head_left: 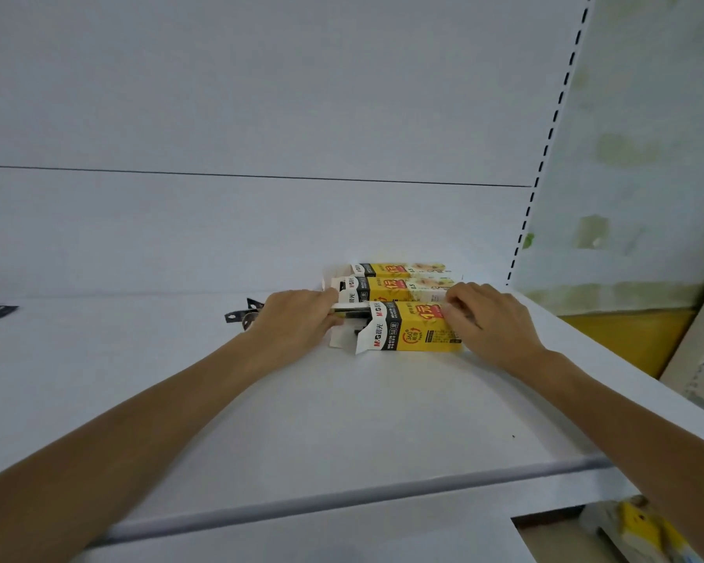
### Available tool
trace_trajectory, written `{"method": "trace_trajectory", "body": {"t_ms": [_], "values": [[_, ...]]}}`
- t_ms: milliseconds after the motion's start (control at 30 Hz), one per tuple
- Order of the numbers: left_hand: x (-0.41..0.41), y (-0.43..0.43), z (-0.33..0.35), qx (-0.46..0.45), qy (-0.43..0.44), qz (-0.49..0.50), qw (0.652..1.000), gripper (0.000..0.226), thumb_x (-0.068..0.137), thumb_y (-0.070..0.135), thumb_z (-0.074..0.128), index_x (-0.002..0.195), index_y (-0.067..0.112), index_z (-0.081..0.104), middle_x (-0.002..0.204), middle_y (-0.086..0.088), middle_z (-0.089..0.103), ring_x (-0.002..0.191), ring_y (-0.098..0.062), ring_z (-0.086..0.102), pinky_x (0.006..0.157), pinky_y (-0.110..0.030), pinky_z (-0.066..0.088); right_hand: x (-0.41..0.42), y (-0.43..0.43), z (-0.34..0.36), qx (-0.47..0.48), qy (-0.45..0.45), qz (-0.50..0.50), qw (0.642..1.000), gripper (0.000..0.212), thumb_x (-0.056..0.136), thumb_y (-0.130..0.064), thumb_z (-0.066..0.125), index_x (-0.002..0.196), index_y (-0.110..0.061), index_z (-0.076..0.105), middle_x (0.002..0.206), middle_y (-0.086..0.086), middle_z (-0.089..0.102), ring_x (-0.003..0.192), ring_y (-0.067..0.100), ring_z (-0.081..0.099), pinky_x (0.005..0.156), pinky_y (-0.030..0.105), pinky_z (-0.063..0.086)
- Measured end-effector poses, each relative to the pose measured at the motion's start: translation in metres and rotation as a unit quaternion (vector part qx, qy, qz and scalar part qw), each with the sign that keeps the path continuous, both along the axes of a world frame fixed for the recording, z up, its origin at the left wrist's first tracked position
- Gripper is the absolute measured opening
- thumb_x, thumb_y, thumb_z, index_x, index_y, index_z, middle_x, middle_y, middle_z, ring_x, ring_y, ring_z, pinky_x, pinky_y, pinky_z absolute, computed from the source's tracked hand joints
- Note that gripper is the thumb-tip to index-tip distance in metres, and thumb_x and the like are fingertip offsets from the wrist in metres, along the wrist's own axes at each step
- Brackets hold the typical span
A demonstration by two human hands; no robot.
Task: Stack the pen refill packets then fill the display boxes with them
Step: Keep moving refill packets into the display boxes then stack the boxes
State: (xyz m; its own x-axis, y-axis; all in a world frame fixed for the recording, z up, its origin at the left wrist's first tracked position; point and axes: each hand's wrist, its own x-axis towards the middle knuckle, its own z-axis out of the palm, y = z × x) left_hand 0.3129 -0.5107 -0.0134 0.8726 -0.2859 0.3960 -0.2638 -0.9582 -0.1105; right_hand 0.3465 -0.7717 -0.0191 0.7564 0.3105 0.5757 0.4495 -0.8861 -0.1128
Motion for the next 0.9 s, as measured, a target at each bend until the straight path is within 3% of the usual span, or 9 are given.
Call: {"method": "trace_trajectory", "body": {"t_ms": [133,267,400,467,533,600,700,800,900], "values": [[-0.004,-0.010,0.000,-0.068,0.058,-0.034,0.995,0.029,0.096,0.037,0.043,0.097,0.009,0.048,0.100,-0.009,0.064,0.092,-0.029,0.057,0.068,-0.034,0.038,0.000,-0.001,0.001,0.008,0.005,0.019,1.000,0.036,0.080,-0.041,0.029,0.086,-0.017,0.056,0.079,-0.006,0.059,0.075,0.018,0.050,0.062,0.029,0.029],[-0.012,-0.018,-0.001,-0.194,0.101,-0.045,0.975,0.038,0.093,0.034,0.051,0.122,0.011,0.041,0.094,-0.009,0.061,0.078,-0.023,0.053,0.067,-0.034,0.042,0.000,0.000,-0.001,0.008,-0.021,0.035,0.999,0.046,0.075,-0.047,0.017,0.082,-0.018,0.052,0.074,-0.007,0.055,0.070,0.017,0.048,0.059,0.029,0.029],[-0.009,-0.035,0.003,-0.215,0.112,-0.074,0.967,0.048,0.093,0.017,0.051,0.132,0.025,0.023,0.104,-0.005,0.063,0.089,-0.023,0.061,0.083,-0.041,0.049,0.001,0.001,-0.002,0.004,-0.033,0.052,0.998,0.045,0.076,-0.045,0.018,0.083,-0.017,0.053,0.074,-0.008,0.053,0.068,0.016,0.046,0.055,0.022,0.025],[-0.003,-0.042,0.005,-0.222,0.134,-0.067,0.964,0.041,0.094,0.016,0.044,0.128,0.028,0.026,0.100,0.000,0.059,0.089,-0.019,0.059,0.084,-0.041,0.049,0.001,0.002,-0.004,0.007,-0.041,0.062,0.997,0.046,0.077,-0.044,0.019,0.084,-0.016,0.054,0.075,-0.005,0.056,0.068,0.018,0.047,0.055,0.019,0.025],[-0.001,-0.041,0.011,-0.209,0.159,-0.064,0.963,0.043,0.092,0.018,0.052,0.129,0.026,0.032,0.104,0.002,0.056,0.092,-0.017,0.057,0.083,-0.035,0.048,0.003,0.001,-0.003,0.008,-0.034,0.068,0.997,0.051,0.073,-0.047,0.015,0.085,-0.016,0.054,0.077,-0.005,0.056,0.070,0.018,0.048,0.058,0.026,0.026],[-0.005,-0.031,0.021,-0.161,0.174,-0.055,0.970,0.049,0.085,0.029,0.063,0.128,0.027,0.041,0.112,0.005,0.057,0.099,-0.015,0.055,0.082,-0.031,0.045,0.004,0.000,-0.002,-0.002,-0.029,0.068,0.997,0.053,0.072,-0.048,0.012,0.085,-0.017,0.052,0.078,-0.005,0.056,0.071,0.018,0.048,0.062,0.028,0.027],[-0.020,-0.002,0.034,-0.137,0.166,0.004,0.977,0.045,0.077,0.048,0.068,0.116,0.031,0.053,0.105,0.014,0.061,0.094,-0.009,0.056,0.081,-0.029,0.045,0.006,-0.001,-0.004,-0.022,-0.038,0.069,0.997,0.049,0.076,-0.047,0.013,0.086,-0.018,0.051,0.078,-0.005,0.055,0.071,0.018,0.047,0.063,0.028,0.027],[-0.033,0.024,0.030,-0.179,0.146,0.022,0.973,0.015,0.081,0.039,0.067,0.091,0.030,0.065,0.090,0.015,0.067,0.091,-0.005,0.062,0.079,-0.027,0.047,0.010,-0.005,0.001,-0.016,0.019,0.107,0.994,0.038,0.089,-0.050,0.031,0.088,-0.018,0.053,0.080,-0.005,0.057,0.073,0.017,0.049,0.061,0.028,0.030],[-0.041,0.025,0.020,-0.211,0.131,0.003,0.969,0.004,0.083,0.029,0.067,0.086,0.027,0.068,0.085,0.012,0.069,0.085,-0.004,0.063,0.077,-0.025,0.047,0.013,-0.018,0.018,-0.017,0.119,0.170,0.978,0.039,0.091,-0.053,0.040,0.089,-0.020,0.059,0.080,-0.001,0.062,0.072,0.017,0.056,0.062,0.026,0.040]]}}
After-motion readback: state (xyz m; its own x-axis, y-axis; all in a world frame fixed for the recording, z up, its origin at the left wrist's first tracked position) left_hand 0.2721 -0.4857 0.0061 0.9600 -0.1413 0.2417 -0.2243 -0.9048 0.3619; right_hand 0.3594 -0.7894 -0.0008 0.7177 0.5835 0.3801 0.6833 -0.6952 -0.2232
